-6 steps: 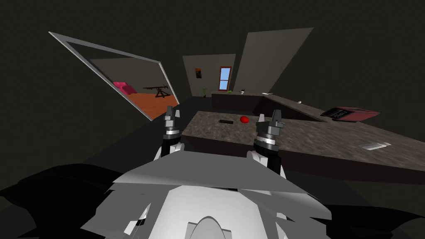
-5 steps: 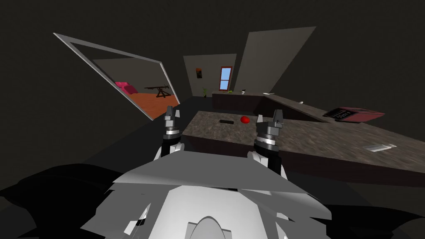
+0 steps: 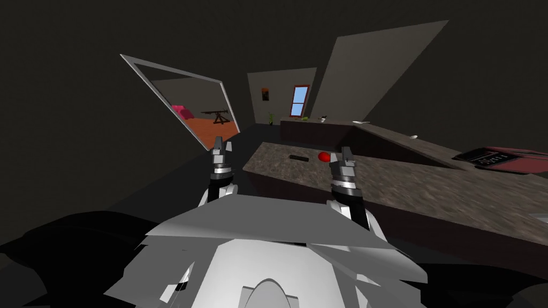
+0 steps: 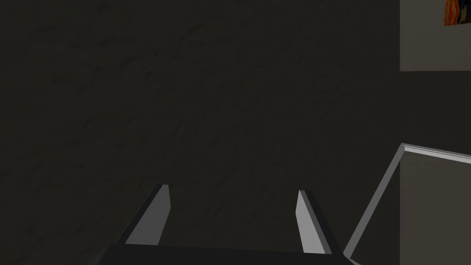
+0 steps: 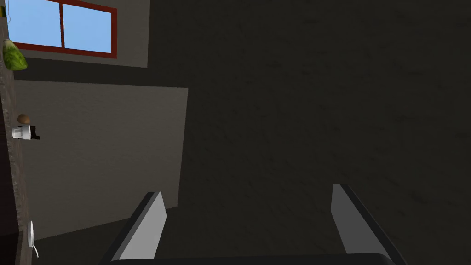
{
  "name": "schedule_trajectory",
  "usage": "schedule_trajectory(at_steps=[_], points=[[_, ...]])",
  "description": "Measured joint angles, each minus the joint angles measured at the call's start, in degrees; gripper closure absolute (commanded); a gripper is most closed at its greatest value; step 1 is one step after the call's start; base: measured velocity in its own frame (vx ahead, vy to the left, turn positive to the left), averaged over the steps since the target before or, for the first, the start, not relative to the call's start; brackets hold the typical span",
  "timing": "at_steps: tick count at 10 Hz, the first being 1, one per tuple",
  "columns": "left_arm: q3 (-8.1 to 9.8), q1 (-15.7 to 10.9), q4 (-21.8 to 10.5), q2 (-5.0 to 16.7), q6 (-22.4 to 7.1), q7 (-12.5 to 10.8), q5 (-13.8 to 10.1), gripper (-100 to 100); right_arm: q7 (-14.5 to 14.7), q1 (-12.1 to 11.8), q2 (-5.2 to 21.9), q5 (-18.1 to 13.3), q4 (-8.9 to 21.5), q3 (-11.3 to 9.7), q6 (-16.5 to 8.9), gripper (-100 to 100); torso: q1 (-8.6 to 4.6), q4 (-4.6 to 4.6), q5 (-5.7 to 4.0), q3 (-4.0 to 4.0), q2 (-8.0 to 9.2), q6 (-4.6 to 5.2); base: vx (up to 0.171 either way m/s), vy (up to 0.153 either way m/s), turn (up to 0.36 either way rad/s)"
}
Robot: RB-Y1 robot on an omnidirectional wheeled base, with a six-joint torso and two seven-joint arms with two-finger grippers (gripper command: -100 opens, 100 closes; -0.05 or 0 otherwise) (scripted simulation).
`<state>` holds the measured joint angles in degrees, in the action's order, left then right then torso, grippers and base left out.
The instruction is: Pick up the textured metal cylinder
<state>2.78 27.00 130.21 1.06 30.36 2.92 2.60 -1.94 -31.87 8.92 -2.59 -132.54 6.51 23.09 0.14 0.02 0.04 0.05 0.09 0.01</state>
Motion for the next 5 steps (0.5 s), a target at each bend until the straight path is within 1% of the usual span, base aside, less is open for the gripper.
schedule_trajectory(at_steps=[1,2,3,4,5], points=[[-0.01,0.0,0.0,0.0,0.0,0.0,0.0,0,-0.1,-0.4,1.7,-1.1,1.0,0.7,-0.2,-100,-0.01,0.0,-0.01,0.0,0.0,-0.04,-0.037,0.046,0.306],[-0.01,0.0,0.0,0.0,0.0,0.0,0.0,0,-0.2,-1.2,3.2,-2.8,2.4,1.4,-0.3,-100,0.0,0.01,-0.01,0.03,0.05,-0.04,-0.022,0.032,0.116],[0.0,0.0,0.0,0.0,0.0,0.0,0.0,0,-0.4,-1.7,4.7,-3.5,2.8,2.1,-0.5,-100,-0.05,0.01,-0.01,0.02,0.02,0.0,-0.02,0.039,0.203],[0.0,0.0,0.0,0.0,0.0,0.0,0.0,0,-0.7,-2.5,6.3,-4.6,4.1,3.1,-0.4,-100,-0.04,0.0,-0.01,0.01,0.02,-0.03,-0.012,0.028,0.108],[0.0,0.0,0.0,0.0,0.0,0.0,0.0,0,-1.0,-3.0,7.7,-5.2,4.2,3.7,-0.7,-100,-0.07,0.0,-0.01,0.0,-0.01,0.0,-0.037,0.028,0.256]])
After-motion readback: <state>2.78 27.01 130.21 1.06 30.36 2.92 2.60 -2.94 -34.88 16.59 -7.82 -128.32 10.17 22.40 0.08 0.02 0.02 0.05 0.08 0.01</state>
